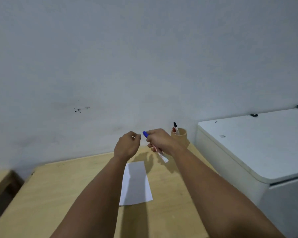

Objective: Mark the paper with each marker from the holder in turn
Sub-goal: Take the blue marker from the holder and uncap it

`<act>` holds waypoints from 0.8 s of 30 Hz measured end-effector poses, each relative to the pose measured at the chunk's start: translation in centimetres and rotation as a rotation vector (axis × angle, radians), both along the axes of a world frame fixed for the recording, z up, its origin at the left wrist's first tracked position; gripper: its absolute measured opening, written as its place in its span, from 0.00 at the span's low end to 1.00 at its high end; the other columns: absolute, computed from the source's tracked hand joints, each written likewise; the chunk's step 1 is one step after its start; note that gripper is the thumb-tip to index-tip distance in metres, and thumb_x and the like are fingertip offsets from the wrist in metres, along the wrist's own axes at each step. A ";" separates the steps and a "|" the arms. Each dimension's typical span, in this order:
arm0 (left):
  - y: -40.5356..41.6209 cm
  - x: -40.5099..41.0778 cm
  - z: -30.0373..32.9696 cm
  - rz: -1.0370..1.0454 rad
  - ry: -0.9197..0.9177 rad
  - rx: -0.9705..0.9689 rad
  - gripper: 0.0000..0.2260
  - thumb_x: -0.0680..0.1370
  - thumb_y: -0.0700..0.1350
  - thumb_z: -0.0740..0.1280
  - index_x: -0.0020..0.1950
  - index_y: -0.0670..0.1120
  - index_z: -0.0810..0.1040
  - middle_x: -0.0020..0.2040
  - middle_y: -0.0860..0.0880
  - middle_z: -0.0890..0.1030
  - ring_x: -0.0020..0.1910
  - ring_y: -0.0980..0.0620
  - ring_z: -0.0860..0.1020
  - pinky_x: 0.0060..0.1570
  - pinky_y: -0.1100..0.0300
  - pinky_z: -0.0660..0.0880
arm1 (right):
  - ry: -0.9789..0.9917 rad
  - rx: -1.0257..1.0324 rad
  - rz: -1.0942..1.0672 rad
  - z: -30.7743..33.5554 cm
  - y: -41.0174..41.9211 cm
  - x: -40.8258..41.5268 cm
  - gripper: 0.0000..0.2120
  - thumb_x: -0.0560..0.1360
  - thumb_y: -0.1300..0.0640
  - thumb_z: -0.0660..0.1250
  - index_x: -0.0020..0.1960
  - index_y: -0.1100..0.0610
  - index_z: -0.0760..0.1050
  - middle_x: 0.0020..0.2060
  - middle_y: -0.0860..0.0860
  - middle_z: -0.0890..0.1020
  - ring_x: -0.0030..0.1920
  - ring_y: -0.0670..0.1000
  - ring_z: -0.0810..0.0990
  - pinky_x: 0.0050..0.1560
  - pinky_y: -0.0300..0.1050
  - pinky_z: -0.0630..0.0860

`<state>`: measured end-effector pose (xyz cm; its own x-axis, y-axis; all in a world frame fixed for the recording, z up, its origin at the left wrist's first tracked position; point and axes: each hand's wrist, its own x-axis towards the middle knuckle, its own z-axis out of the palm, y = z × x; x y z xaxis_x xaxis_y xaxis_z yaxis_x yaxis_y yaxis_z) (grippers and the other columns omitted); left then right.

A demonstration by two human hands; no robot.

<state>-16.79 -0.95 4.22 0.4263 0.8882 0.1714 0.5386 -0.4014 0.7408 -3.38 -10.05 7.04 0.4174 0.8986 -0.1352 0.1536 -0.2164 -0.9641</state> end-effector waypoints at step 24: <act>7.8 -19.7 -1.6 0.322 0.213 0.166 0.22 0.83 0.53 0.55 0.31 0.44 0.69 0.32 0.45 0.76 0.32 0.42 0.71 0.33 0.55 0.65 | -0.251 0.151 0.171 -5.5 6.8 -10.5 0.05 0.82 0.61 0.71 0.56 0.56 0.76 0.45 0.57 0.89 0.34 0.52 0.81 0.34 0.41 0.77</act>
<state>-36.49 6.86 2.58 0.1723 0.9498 0.2611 0.7902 -0.2916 0.5391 -13.83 -3.21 1.58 0.2621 0.9606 0.0924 0.4123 -0.0249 -0.9107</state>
